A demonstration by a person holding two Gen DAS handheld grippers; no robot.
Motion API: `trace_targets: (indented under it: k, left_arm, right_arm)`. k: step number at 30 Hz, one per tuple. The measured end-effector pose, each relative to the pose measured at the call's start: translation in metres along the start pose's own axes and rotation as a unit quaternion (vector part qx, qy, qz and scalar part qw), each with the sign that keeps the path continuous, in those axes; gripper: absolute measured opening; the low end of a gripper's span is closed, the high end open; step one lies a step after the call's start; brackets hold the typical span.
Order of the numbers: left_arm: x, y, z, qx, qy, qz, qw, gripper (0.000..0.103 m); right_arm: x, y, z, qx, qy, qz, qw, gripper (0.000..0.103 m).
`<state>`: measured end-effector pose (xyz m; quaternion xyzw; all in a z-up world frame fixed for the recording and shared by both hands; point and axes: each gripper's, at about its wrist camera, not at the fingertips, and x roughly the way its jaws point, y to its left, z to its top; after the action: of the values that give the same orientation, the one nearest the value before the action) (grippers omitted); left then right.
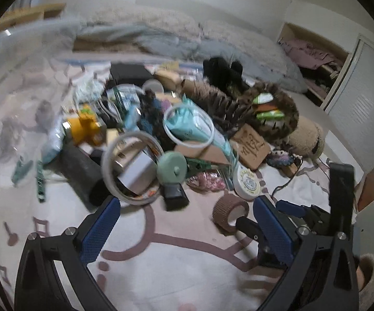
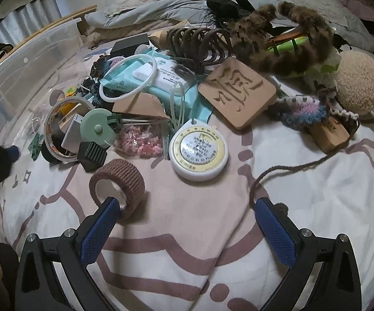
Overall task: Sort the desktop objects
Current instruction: 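Reach the left gripper to the brown roll while the right approaches the tape measure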
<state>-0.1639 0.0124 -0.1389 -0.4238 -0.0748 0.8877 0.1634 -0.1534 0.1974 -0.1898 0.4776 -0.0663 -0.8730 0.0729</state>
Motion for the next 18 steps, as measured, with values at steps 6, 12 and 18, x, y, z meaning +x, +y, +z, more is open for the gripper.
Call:
trace_targets:
  k: [6,12,18]
  left_arm:
    - [0.028,-0.008,0.005,-0.022,0.058,-0.029,0.9977,0.103]
    - [0.043,-0.007,0.012,-0.045,0.079,-0.014,0.9957,0.103]
    - [0.06,-0.009,0.01,-0.035,0.106,0.012,0.9937,0.103]
  right_arm:
    - [0.001,-0.001,-0.002,0.007,0.007,0.007,1.0,0.103]
    - [-0.01,-0.014,-0.002,0.044,-0.007,0.029,0.999,0.103]
    - [-0.041,-0.048,0.0,0.114,-0.071,0.014,0.991,0.103]
